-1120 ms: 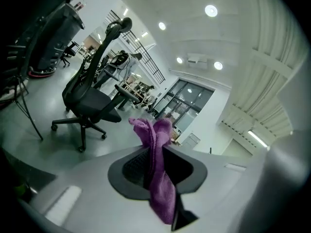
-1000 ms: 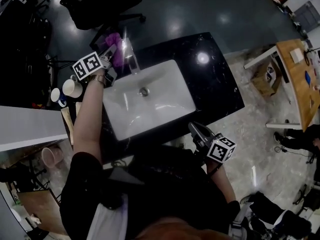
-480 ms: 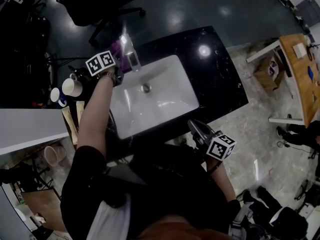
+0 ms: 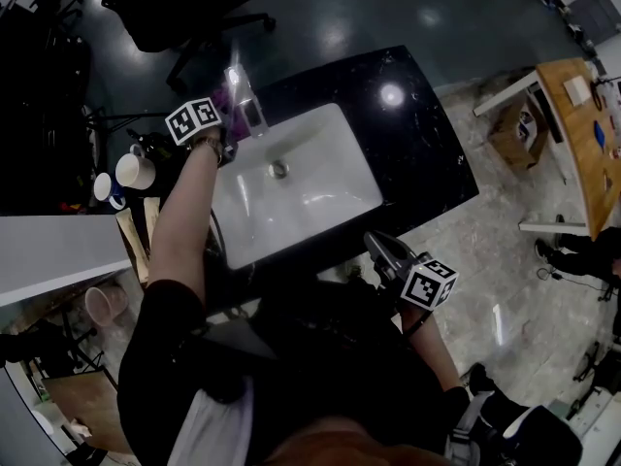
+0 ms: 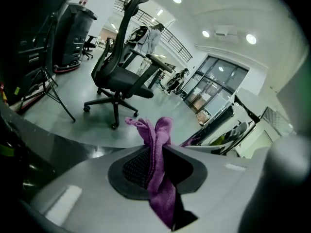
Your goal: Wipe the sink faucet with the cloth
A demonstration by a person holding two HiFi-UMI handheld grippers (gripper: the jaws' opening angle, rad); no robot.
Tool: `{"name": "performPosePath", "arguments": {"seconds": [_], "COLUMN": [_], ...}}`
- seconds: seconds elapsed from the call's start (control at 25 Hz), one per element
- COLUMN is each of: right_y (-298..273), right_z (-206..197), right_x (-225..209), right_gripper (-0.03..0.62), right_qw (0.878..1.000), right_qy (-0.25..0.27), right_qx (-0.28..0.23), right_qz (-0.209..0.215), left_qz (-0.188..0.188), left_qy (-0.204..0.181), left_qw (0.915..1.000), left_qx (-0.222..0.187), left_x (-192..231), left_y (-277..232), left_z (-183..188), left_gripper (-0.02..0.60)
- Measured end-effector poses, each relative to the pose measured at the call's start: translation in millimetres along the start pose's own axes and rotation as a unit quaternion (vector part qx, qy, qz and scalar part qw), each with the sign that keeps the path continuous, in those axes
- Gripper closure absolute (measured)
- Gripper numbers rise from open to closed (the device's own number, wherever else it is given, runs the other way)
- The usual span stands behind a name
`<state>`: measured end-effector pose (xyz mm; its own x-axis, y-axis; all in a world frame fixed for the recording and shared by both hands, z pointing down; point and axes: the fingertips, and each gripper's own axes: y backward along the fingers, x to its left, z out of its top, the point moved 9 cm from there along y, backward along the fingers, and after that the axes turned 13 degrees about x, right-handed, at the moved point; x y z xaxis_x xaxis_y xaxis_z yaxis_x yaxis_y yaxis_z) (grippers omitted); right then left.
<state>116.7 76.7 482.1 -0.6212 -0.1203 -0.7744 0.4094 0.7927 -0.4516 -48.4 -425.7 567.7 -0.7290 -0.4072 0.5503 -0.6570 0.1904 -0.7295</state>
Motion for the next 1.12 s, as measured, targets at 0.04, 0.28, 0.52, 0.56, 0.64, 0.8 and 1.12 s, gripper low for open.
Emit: {"name": "performPosePath", "arguments": {"seconds": [0.04,0.28,0.52,0.56,0.64,0.8,1.12], "right_y": [0,3,2,2,3,8,40], "right_z": [0,3,8,10,13,17,16], "right_x": [0,-4,-5,-5,-6,-6,-15], "right_gripper": [0.582,0.582,0.582,0.582,0.582,0.582,0.582], "right_qw": [1.0,1.0,0.999,0.999,0.999,0.998,0.999], "right_qy": [0.0,0.003,0.018,0.021,0.024,0.026,0.003], "right_qx": [0.002,0.008,0.017,0.017,0.017,0.015,-0.029], "right_qz": [0.0,0.008,0.029,0.033,0.042,0.056,0.045], "left_qz": [-0.009,-0.124,-0.158,-0.145,-0.096,0.013,0.107], "left_qy": [0.007,-0.017,-0.163,-0.208,-0.318,-0.52,-0.631], "left_qw": [0.9999,0.9904,0.9688,0.9622,0.9391,0.8536,0.7615], "left_qx": [-0.002,-0.059,-0.099,-0.099,-0.089,-0.028,0.103], "left_x": [1,-19,-77,-90,-116,-158,-179], "left_y": [2,42,119,131,152,159,127], "left_z": [0,11,16,15,11,-5,19], "left_gripper": [0.509,0.509,0.509,0.509,0.509,0.509,0.509]}}
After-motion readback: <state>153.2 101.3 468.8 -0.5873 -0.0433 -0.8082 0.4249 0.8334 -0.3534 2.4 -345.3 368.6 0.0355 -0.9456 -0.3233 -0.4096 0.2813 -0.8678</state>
